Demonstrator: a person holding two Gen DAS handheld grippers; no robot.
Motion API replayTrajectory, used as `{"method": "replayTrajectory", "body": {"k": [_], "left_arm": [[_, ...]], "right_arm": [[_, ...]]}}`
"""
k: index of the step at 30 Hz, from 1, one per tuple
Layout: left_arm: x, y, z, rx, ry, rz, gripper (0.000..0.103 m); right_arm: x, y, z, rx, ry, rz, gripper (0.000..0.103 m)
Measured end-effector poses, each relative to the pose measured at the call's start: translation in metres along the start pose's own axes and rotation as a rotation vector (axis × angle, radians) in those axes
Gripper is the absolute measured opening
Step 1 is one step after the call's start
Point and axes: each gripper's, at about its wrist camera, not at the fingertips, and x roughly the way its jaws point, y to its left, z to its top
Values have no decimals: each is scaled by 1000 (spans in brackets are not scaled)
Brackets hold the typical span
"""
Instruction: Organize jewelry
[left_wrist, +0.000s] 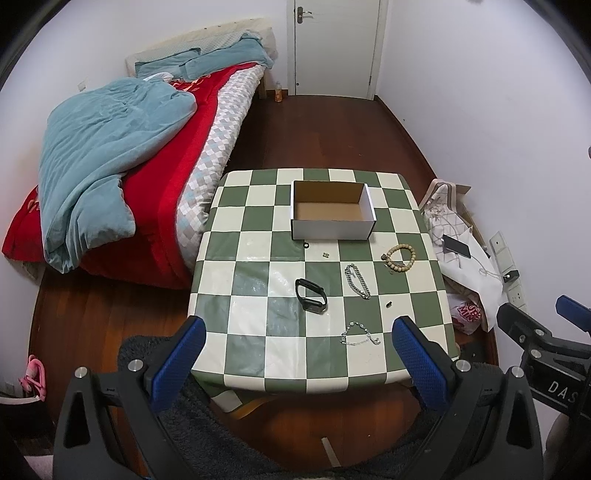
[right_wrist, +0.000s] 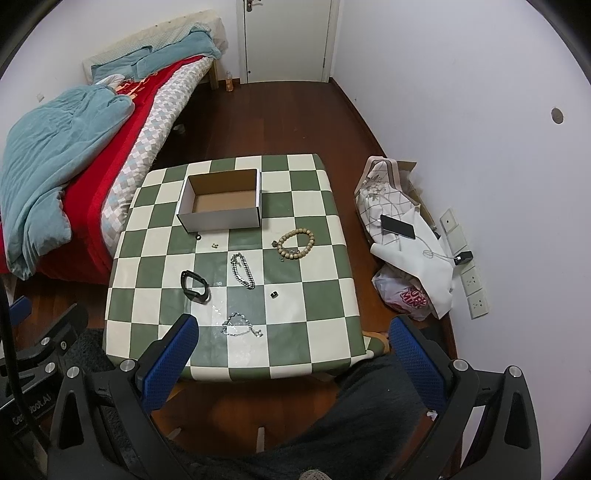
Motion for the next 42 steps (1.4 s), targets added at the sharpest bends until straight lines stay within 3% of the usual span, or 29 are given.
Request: {"method": "replayTrajectory", "body": {"k": [42], "left_arm": [[-9, -2, 6, 10, -22, 0, 103]], "right_arm": [[-10, -12, 6, -6, -25, -9, 103]]}}
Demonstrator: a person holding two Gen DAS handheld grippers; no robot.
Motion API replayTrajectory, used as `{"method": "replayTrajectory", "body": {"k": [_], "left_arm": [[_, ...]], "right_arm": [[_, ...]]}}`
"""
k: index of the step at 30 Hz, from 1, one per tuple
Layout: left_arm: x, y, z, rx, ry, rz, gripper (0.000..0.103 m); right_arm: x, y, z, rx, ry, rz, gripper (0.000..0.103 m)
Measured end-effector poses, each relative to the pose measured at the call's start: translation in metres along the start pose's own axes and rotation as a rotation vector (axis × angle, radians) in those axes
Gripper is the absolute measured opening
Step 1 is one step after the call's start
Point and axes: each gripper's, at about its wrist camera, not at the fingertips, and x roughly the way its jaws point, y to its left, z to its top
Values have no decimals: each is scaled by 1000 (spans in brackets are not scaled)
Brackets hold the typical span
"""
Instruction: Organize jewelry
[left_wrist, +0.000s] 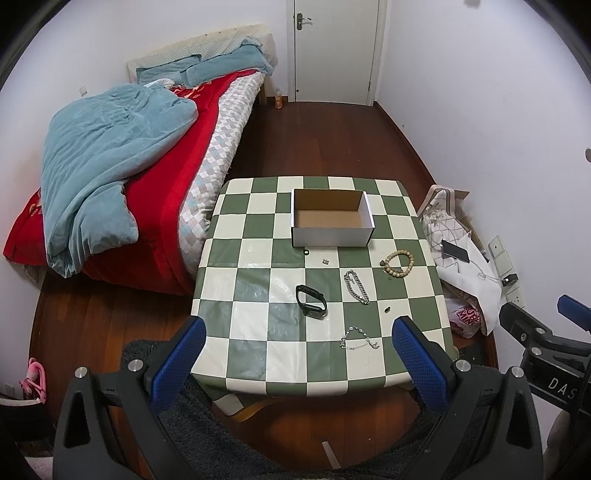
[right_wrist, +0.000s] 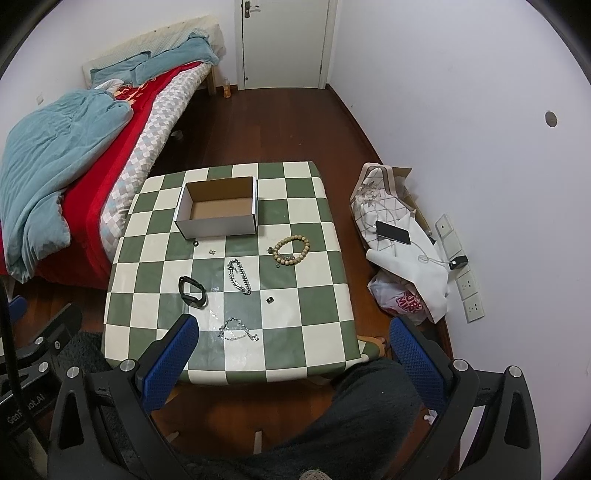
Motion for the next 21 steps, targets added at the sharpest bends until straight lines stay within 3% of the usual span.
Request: {"method": "replayTrajectory", "body": {"k": [21], "left_arm": [[2, -1, 2, 8, -4, 26, 103]], "right_arm": [[4, -6, 2, 28, -11, 0, 103]]}}
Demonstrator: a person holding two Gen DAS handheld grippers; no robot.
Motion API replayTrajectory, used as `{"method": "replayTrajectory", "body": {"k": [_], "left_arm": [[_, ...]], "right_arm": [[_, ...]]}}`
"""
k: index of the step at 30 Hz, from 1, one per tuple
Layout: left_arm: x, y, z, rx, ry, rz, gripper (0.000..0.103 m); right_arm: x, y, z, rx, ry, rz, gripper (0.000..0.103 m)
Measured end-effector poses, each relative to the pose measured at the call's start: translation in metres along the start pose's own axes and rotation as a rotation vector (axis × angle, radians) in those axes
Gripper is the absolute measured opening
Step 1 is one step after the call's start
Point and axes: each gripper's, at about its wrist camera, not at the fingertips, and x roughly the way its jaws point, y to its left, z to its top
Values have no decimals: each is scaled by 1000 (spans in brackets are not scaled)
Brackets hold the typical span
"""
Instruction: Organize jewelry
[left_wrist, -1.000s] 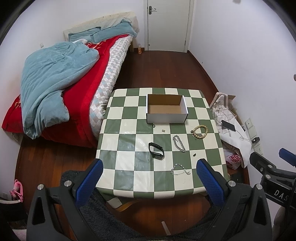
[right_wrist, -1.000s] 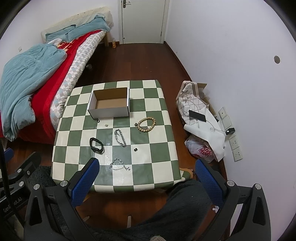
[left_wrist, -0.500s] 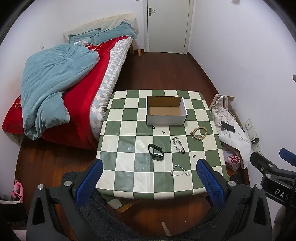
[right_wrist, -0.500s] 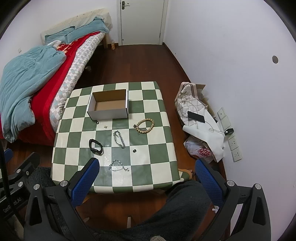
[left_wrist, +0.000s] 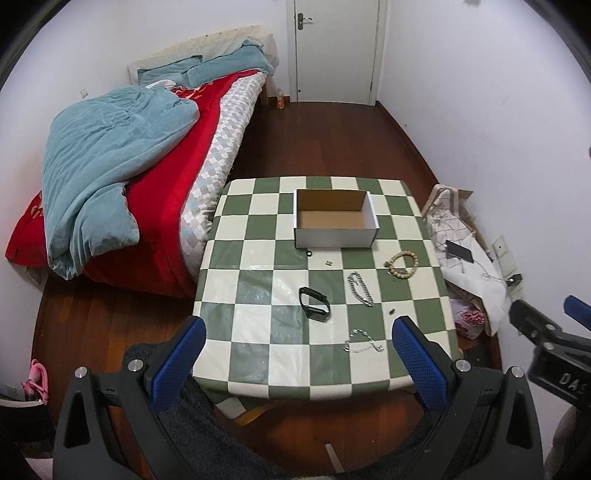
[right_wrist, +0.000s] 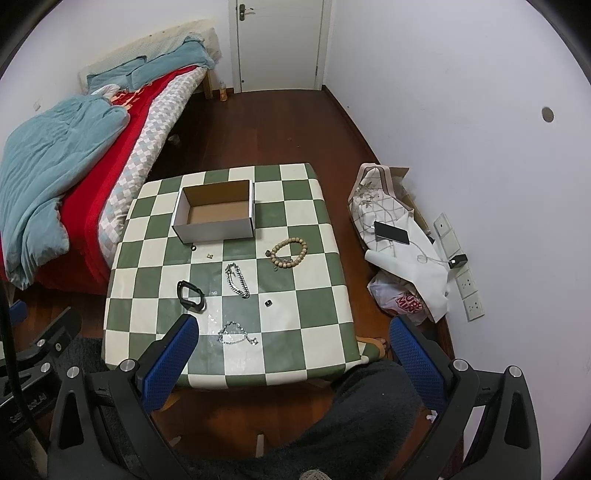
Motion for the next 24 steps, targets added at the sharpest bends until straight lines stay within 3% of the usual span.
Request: {"method": "replayTrajectory", "body": {"k": [6, 11, 17, 24], "left_arm": [[42, 0, 12, 6, 16, 58, 103], [94, 5, 16, 19, 61, 115, 103], [171, 7, 5, 75, 177, 187, 103], [251, 11, -17, 135, 341, 220, 103]], "right_arm": [[37, 0, 5, 43, 19, 32, 103], [92, 8, 6, 36, 79, 30, 103], [186, 23, -8, -2, 251, 51, 103], [284, 52, -47, -65, 421, 96, 98]]}}
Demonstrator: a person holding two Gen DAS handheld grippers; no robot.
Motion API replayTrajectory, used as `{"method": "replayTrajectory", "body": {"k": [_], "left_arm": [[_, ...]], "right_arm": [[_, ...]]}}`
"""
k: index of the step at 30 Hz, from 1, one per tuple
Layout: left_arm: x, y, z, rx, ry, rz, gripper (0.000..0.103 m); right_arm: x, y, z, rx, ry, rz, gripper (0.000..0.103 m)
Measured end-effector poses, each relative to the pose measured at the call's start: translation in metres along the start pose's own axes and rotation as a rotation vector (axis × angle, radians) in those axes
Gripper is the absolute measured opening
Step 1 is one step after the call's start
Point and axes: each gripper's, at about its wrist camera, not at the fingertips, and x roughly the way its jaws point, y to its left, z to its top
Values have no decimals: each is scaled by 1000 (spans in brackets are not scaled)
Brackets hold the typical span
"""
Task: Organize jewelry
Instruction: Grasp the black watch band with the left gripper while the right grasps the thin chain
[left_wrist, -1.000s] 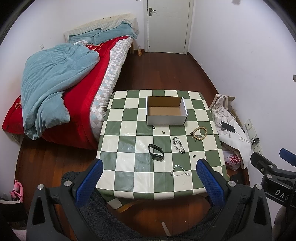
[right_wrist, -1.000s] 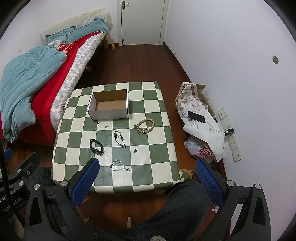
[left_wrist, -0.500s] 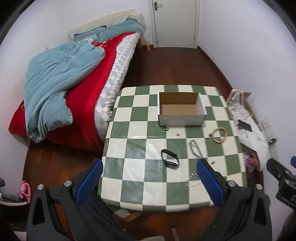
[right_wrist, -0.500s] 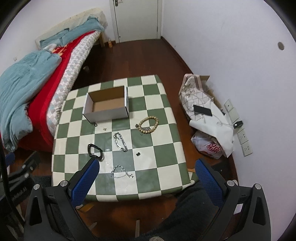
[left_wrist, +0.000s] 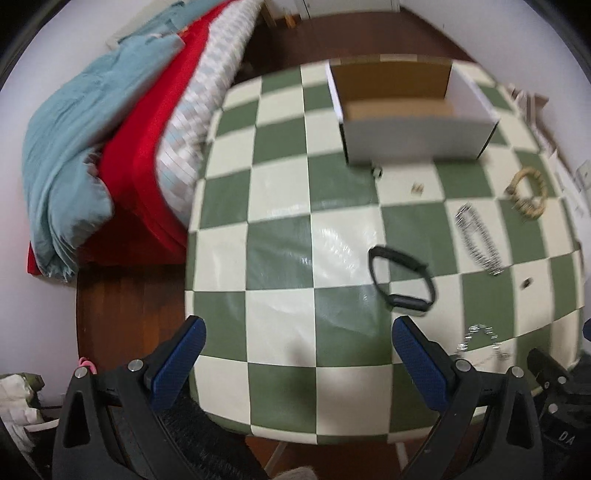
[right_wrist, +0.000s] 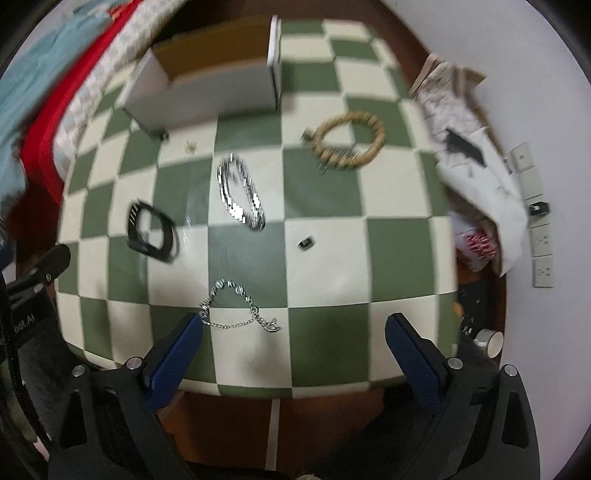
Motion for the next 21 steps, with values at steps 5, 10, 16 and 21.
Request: {"method": "replayTrajectory", "body": {"k": [5, 10, 16, 21], "left_arm": [[28, 1, -1, -2, 51, 4, 103], [37, 11, -1, -55, 84, -42, 103], [49, 20, 9, -167, 153, -191, 102], [63, 19, 21, -267, 208, -345, 100]], "right_arm": [[44, 19, -2, -37, 71, 12, 83], [70, 38, -5, -101, 103, -20, 55], [69, 48, -18, -165, 20, -52, 3], [68, 17, -16, -55, 12, -78, 3]]}}
